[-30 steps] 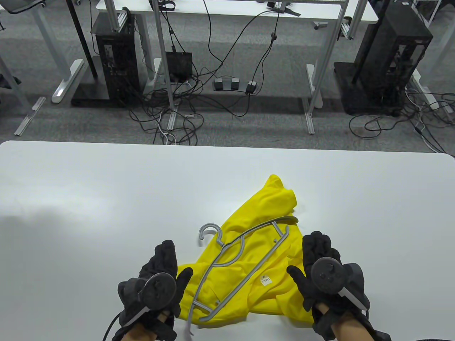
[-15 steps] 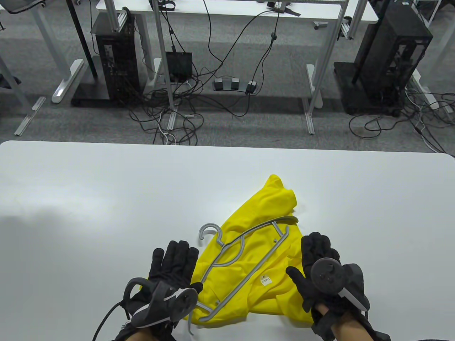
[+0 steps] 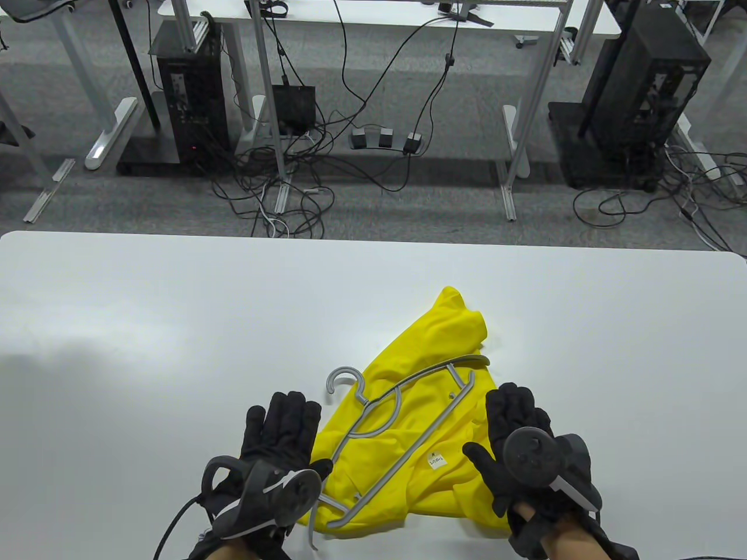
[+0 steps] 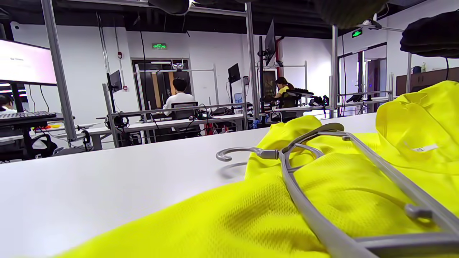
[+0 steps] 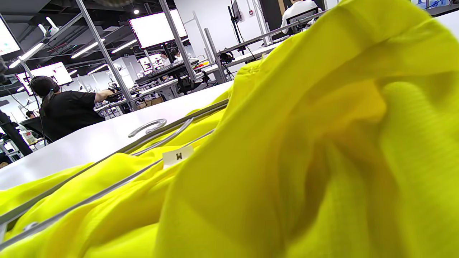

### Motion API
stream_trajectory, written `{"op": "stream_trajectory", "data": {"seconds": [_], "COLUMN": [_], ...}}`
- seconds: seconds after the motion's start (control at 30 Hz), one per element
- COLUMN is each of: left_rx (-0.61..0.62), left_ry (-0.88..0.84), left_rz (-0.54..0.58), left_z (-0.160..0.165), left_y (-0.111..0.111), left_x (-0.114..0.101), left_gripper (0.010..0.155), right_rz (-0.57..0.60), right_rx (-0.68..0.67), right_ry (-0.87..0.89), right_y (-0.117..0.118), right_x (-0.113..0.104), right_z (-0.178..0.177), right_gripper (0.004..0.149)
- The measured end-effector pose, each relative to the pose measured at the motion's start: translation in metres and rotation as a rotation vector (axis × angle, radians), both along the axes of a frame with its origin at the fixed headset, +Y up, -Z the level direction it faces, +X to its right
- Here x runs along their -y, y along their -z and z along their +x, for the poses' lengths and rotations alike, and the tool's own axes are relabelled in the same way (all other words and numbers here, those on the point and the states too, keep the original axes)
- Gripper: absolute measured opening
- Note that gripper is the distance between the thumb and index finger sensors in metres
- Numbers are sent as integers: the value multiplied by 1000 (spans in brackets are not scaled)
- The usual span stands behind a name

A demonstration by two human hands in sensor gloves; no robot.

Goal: Remove t-shirt from gray hanger

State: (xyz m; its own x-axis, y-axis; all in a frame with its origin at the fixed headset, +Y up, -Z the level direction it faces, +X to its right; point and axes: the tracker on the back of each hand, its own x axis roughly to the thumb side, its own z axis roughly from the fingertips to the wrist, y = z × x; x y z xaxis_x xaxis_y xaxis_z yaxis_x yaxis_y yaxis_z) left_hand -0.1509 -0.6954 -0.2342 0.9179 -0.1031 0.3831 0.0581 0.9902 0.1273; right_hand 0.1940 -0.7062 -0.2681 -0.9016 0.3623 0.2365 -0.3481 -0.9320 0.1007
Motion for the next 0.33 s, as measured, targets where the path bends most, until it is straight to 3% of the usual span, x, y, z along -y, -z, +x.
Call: {"op": "stream_trajectory", "data": {"seconds": [0.33], "left_rx": [-3], "left_ry": [7], "left_rz": [-38], "left_z": [2], "left_y": [0], "left_x": [3], "left_gripper": [84], "right_rz": [-8], "right_rx": [28], "right_ry": [17], "right_y": [-1], "right_x": [-1], "right_z": [5], "right_gripper": [81]}}
